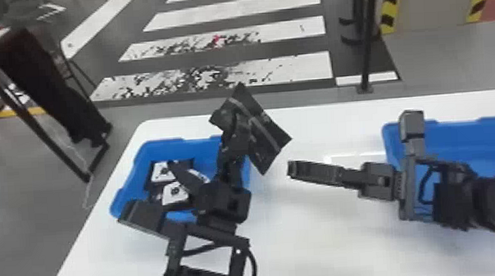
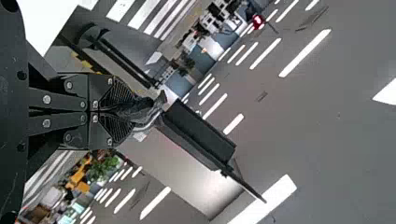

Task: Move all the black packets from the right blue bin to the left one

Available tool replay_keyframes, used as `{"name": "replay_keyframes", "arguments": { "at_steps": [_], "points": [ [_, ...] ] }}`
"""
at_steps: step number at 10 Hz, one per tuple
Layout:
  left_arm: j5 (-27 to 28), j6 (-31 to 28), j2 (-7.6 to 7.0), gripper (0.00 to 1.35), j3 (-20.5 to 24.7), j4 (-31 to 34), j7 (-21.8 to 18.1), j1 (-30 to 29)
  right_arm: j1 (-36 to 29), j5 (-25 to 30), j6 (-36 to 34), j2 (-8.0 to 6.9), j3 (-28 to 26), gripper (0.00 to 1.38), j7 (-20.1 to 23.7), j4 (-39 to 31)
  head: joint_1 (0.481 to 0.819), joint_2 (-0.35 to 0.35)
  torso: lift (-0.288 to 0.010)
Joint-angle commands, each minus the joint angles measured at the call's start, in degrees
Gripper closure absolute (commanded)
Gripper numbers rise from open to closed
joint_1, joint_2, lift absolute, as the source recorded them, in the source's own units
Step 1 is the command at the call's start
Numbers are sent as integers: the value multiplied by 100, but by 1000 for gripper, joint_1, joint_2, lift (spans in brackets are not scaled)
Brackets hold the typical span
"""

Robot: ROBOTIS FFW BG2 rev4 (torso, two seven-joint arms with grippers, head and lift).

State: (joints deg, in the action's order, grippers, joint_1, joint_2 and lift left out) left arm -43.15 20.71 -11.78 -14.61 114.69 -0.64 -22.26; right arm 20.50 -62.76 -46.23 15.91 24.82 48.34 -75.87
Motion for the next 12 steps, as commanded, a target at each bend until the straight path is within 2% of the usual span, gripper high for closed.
{"name": "replay_keyframes", "arguments": {
  "at_steps": [1, 3, 4, 5, 6, 7, 8, 9, 10, 12],
  "points": [
    [693, 123, 97, 1208, 433, -437, 205, 117, -67, -54, 67, 0, -105, 79, 0, 57, 695, 265, -168],
    [2372, 278, 237, 1208, 1187, -1759, 636, 680, -67, -65, 123, 0, -117, 99, 0, 85, 695, 301, -168],
    [2749, 165, 255, 992, 1358, -2097, 785, 820, -81, -42, 180, 0, -117, 99, 9, 43, 695, 336, -168],
    [2738, 278, 255, 338, 1381, -2097, 785, 778, -166, 106, 391, 18, -185, 99, 9, -84, 695, 350, -168],
    [2738, 573, 246, -2, 1301, -2083, 785, 750, -292, 426, 644, 9, -414, 101, 0, -225, 695, 350, -168],
    [2692, 854, 237, 119, 1141, -2026, 776, 750, -489, 815, 1009, 9, -677, 98, -61, -436, 695, 350, -168],
    [2669, 924, 220, 240, 1004, -1759, 759, 665, -939, 1443, 1291, 9, -1099, 98, -334, -1111, 695, 346, -168],
    [2669, 924, 211, 297, 890, -1464, 750, 539, -1473, 2106, 1614, -26, -1522, 98, -703, -1898, 695, 307, -168],
    [2681, 798, 220, 306, 821, -1155, 750, 356, -1909, 2609, 1994, -97, -1888, 98, -958, -2390, 695, 261, -168],
    [3184, 53, 272, 306, 856, -564, 768, 33, -2866, 3328, 2683, -264, -2413, 98, -1793, -3347, 695, 192, -168]
  ]
}}
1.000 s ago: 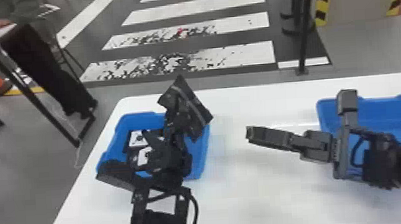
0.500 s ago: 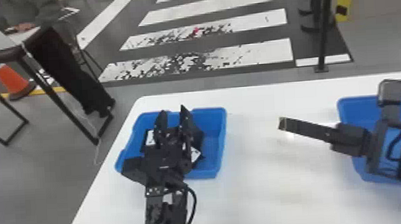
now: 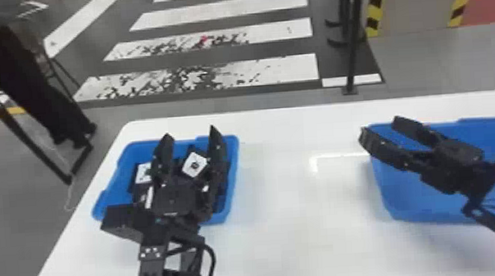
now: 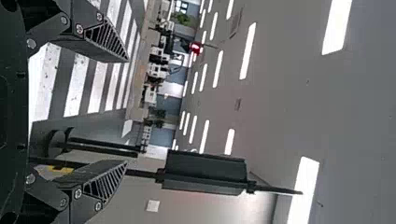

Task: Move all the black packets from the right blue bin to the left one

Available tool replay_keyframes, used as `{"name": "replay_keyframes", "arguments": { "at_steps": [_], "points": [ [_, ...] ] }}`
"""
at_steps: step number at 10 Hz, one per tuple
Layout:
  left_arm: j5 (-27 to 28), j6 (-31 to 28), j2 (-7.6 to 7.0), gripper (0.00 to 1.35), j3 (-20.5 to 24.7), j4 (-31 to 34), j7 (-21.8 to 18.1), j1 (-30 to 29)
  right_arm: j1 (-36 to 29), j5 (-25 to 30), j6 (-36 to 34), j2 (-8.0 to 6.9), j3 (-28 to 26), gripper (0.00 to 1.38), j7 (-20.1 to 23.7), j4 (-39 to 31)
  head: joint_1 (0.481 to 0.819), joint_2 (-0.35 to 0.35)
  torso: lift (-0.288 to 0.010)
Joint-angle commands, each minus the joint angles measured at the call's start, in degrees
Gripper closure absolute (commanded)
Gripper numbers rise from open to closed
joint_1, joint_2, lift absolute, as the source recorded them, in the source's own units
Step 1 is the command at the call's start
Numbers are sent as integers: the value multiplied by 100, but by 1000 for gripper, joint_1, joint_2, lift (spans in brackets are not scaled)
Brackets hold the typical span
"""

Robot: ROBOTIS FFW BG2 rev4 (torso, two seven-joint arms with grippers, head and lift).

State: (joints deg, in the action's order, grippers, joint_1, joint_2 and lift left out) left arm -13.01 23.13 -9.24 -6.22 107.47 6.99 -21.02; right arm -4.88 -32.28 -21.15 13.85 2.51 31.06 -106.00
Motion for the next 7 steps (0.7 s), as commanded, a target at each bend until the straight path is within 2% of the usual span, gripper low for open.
{"name": "replay_keyframes", "arguments": {
  "at_steps": [1, 3, 5, 7],
  "points": [
    [502, -470, 27, 306, 39, 327, 22, -204, -763, 588, 358, -164, -377, 99, -434, -727, 695, 146, -168],
    [890, -1427, -43, 306, -63, 1030, 286, -499, -1467, 1125, 569, -252, -423, 104, -1146, -1360, 695, 73, -168],
    [696, -1792, -149, 306, -303, 1353, 365, -654, -2015, 1445, 709, -366, -411, 110, -1779, -1810, 695, 41, -168],
    [422, -1778, -210, 306, -440, 1508, 637, -808, -2282, 1525, 780, -410, -411, 117, -1981, -1979, 695, 1, -168]
  ]
}}
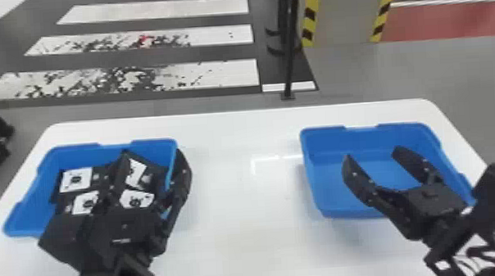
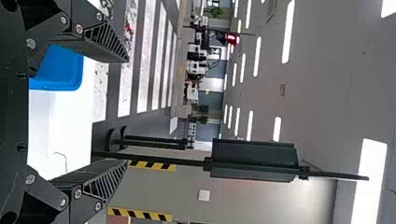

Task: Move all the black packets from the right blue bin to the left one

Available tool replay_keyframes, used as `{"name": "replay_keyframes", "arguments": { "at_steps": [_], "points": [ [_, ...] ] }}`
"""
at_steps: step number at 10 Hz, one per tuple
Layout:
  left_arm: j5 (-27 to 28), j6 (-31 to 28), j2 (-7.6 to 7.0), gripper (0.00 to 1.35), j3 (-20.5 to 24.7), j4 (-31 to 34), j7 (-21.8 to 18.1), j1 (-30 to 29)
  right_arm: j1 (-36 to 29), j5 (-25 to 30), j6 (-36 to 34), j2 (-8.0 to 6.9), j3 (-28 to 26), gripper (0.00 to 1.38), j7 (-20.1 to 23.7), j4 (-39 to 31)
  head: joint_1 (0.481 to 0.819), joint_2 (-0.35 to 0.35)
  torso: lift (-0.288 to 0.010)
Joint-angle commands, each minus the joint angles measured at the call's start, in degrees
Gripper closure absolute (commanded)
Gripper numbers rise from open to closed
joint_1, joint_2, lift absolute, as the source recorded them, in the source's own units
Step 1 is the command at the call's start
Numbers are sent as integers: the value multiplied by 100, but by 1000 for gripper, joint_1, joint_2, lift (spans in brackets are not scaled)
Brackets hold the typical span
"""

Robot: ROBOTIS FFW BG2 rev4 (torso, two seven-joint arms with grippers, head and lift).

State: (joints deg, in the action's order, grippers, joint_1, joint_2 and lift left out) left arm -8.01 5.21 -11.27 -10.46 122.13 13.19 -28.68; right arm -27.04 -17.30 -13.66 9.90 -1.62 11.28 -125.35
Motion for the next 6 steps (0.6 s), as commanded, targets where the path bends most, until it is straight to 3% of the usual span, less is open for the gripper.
{"name": "replay_keyframes", "arguments": {
  "at_steps": [1, 6],
  "points": [
    [-228, 13, -16, 305, -16, 70, 17, -99, -122, 16, 72, -41, -10, 122, -38, -100, 695, -3, -168],
    [-319, 295, -7, 306, 64, 70, 26, -225, -207, -41, 269, -49, -10, 124, -29, -199, 695, 6, -168]
  ]
}}
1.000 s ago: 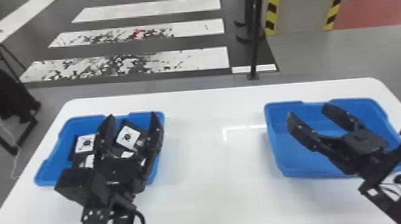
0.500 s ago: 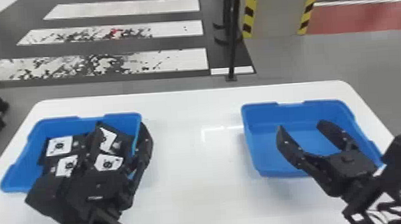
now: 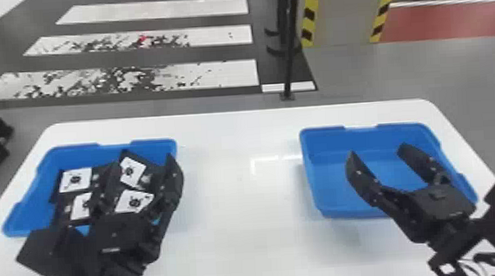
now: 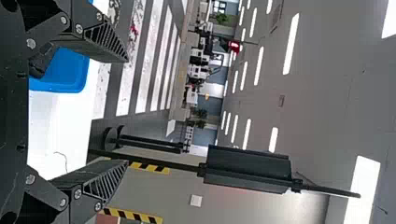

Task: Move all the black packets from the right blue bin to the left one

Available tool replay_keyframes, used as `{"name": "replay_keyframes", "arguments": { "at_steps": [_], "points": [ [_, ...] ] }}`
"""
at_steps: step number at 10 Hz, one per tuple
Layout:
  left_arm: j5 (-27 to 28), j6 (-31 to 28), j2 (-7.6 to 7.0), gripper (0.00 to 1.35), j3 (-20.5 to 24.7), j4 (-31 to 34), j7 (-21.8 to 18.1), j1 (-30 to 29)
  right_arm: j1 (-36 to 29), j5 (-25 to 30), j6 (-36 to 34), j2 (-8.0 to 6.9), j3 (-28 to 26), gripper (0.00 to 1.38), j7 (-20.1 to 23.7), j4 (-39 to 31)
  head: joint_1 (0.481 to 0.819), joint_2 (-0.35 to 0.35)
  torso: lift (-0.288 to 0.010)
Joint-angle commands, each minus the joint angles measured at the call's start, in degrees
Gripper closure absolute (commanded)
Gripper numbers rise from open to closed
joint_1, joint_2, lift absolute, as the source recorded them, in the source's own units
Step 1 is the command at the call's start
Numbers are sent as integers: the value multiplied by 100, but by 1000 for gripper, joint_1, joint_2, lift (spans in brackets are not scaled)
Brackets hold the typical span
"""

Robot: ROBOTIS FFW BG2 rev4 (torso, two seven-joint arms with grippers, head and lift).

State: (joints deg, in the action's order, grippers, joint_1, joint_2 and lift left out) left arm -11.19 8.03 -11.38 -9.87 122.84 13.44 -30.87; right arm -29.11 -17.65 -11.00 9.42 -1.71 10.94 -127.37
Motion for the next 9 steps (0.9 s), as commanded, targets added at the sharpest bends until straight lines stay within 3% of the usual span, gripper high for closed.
{"name": "replay_keyframes", "arguments": {
  "at_steps": [1, 9],
  "points": [
    [0, 55, 4, 306, 16, 0, 0, -20, -14, -18, 4, -2, 0, 124, -4, -24, 695, 8, -168],
    [-69, 294, -13, 306, -18, 0, 9, 8, 14, -75, 102, -11, -11, 124, 4, -10, 695, 12, -168]
  ]
}}
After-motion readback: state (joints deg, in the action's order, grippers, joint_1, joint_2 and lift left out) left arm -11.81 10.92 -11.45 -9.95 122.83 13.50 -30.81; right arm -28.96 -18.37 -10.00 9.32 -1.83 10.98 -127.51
